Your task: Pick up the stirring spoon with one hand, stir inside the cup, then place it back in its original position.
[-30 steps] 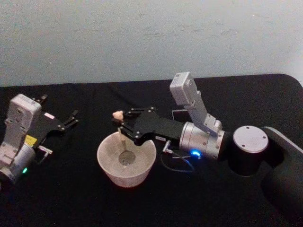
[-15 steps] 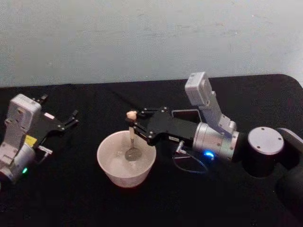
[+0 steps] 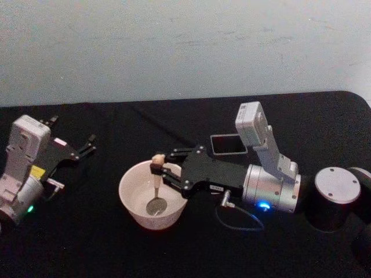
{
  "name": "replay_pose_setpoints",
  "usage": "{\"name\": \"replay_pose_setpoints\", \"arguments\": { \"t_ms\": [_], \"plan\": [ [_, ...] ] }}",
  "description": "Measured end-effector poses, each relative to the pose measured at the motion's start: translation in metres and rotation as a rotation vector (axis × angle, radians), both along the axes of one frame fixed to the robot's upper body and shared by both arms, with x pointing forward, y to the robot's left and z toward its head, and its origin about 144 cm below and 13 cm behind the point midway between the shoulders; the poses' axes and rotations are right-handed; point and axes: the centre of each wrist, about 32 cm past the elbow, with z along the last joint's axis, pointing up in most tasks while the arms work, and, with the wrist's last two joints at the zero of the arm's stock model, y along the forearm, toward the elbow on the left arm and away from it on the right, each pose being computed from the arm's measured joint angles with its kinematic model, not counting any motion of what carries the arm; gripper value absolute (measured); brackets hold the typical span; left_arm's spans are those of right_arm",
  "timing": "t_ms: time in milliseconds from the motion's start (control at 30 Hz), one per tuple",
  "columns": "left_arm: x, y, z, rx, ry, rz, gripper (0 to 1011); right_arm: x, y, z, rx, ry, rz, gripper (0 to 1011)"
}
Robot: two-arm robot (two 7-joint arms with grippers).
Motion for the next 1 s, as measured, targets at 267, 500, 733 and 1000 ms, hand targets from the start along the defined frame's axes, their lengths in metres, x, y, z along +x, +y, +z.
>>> {"name": "replay_pose_setpoints", "arguments": {
  "t_ms": [267, 500, 733, 1000],
  "plan": [
    [0.0, 0.0, 0.0, 0.0, 0.0, 0.0, 1001, -0.006, 0.008, 0.001, 0.004, 0.001, 0.041, 228],
    [0.0, 0.0, 0.0, 0.0, 0.0, 0.0, 1001, 0.001, 0.019, -0.002, -0.003, 0.01, 0.037, 227],
    [0.0, 0.0, 0.0, 0.0, 0.0, 0.0, 1001, 0.012, 0.028, -0.004, -0.01, 0.013, 0.003, 227],
    [0.0, 0.0, 0.0, 0.0, 0.0, 0.0, 1001, 0.027, 0.026, -0.003, -0.005, 0.014, -0.066, 227]
  ]
}}
